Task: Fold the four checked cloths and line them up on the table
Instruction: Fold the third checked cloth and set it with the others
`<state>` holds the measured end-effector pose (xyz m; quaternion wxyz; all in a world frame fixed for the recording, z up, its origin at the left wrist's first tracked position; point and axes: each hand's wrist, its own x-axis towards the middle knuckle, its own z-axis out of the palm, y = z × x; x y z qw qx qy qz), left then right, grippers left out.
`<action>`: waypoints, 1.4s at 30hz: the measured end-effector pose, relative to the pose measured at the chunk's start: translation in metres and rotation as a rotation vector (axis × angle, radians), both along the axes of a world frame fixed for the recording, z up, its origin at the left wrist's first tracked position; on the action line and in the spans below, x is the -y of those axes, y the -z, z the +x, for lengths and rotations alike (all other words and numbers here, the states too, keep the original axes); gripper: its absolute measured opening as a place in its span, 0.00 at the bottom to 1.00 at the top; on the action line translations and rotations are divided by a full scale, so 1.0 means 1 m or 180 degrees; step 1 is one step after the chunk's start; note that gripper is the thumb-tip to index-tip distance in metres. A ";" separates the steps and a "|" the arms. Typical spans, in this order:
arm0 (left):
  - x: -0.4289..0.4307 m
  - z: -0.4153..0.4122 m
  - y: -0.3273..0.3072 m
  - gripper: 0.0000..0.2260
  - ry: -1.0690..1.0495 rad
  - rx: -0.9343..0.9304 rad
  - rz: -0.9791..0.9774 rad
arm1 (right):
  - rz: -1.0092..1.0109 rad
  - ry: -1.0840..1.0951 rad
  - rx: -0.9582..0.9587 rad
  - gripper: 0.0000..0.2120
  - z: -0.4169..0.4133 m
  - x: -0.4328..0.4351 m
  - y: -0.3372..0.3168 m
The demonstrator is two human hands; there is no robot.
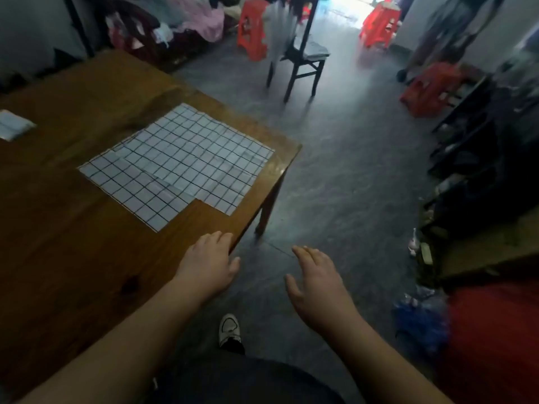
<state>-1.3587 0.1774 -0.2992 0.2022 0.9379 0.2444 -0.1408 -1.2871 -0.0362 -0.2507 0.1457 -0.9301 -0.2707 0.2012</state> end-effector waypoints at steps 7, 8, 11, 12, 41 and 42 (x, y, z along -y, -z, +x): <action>-0.071 0.076 0.032 0.28 -0.0159 -0.0095 -0.0054 | -0.0028 -0.0405 0.0067 0.28 0.105 -0.105 0.021; -0.075 0.082 0.038 0.27 -0.0227 -0.0127 -0.0108 | -0.0032 -0.0457 0.0015 0.27 0.114 -0.116 0.025; -0.086 0.095 0.060 0.27 -0.0479 -0.0215 -0.0317 | -0.0163 -0.0748 -0.0129 0.28 0.143 -0.147 0.046; -0.089 0.099 0.067 0.27 -0.0543 -0.0233 -0.0372 | -0.0213 -0.0850 -0.0160 0.28 0.154 -0.156 0.055; -0.112 0.154 0.090 0.25 -0.1708 -0.0858 -0.0460 | -0.0580 -0.3715 0.0051 0.24 0.341 -0.290 0.158; -0.109 0.143 0.090 0.26 -0.1760 -0.0876 -0.0504 | -0.0595 -0.3785 0.0050 0.24 0.332 -0.289 0.159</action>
